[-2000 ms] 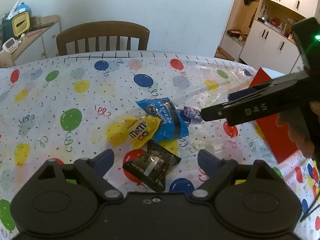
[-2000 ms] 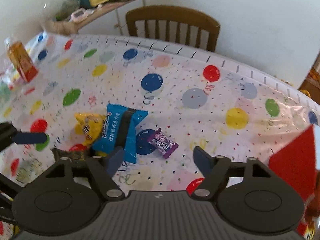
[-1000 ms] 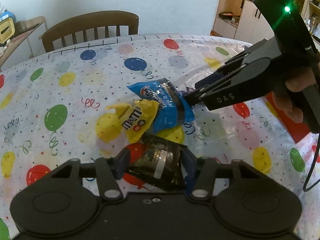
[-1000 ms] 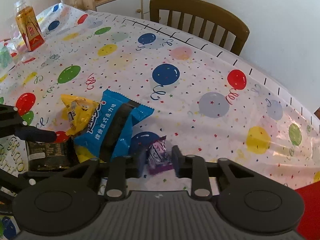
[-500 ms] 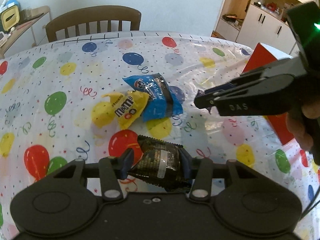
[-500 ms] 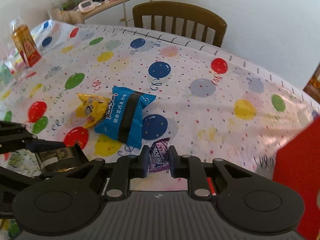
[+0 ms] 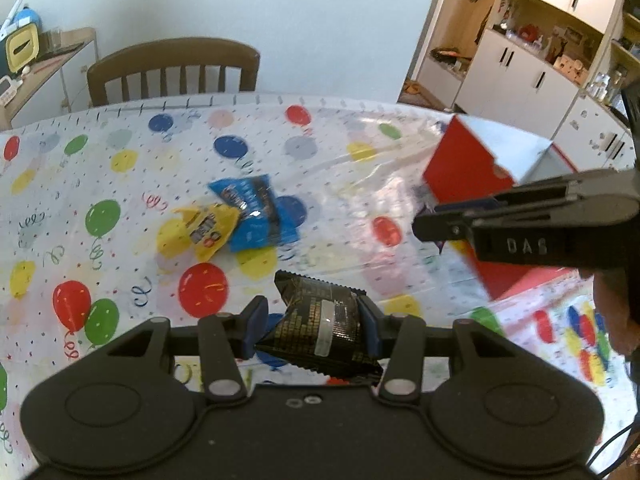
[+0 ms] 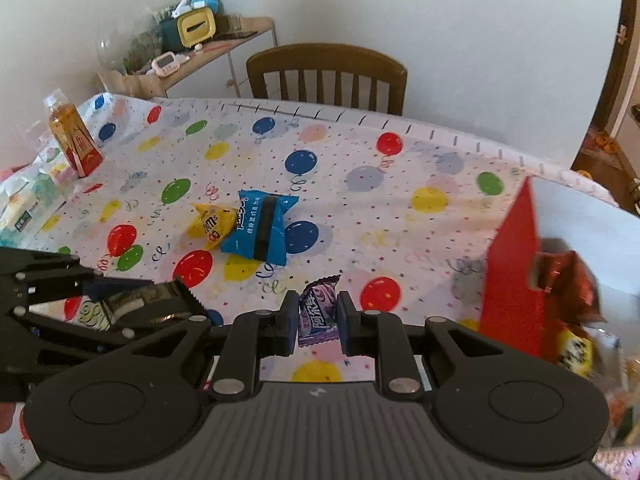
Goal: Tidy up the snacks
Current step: 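Carry the dark packet with the left tool while the right tool carries the purple candy into the box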
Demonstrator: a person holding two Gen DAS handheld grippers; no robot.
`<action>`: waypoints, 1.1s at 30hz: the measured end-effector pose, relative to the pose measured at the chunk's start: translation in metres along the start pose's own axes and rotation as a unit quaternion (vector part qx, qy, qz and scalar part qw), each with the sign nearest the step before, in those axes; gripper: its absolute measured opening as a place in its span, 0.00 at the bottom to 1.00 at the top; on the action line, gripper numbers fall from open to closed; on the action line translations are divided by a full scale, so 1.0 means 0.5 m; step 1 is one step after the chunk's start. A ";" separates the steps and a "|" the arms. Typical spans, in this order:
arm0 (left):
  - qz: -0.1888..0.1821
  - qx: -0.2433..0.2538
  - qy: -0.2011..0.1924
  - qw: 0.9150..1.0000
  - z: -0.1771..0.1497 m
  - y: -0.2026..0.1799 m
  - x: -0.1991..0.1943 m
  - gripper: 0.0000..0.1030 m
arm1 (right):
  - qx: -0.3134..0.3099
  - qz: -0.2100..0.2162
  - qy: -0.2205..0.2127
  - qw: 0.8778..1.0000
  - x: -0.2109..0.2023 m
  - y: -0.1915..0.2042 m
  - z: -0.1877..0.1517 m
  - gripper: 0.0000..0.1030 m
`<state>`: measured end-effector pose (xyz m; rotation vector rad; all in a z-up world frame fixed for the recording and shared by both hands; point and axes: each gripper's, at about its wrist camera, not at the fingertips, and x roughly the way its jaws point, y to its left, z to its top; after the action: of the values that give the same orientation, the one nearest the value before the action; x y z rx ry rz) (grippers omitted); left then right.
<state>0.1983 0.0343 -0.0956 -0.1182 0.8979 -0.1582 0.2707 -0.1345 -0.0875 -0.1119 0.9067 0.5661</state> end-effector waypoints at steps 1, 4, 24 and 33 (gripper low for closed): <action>-0.001 0.000 -0.003 1.000 0.003 -0.008 -0.008 0.45 | 0.002 -0.001 -0.003 1.000 -0.015 -0.003 -0.004 0.19; -0.006 0.004 -0.013 1.000 0.012 -0.037 -0.031 0.45 | 0.006 -0.005 -0.013 1.000 -0.057 -0.013 -0.016 0.19; -0.025 0.029 -0.069 0.997 0.102 -0.270 -0.089 0.46 | 0.037 -0.029 -0.075 0.996 -0.268 -0.180 -0.072 0.19; -0.021 0.051 -0.072 0.996 0.135 -0.398 -0.056 0.46 | 0.057 -0.041 -0.081 0.994 -0.307 -0.306 -0.090 0.19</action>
<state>0.2169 -0.1533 0.0012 -0.0518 0.7428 -0.2315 0.2425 -0.3430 -0.0188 -0.0003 0.7713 0.4385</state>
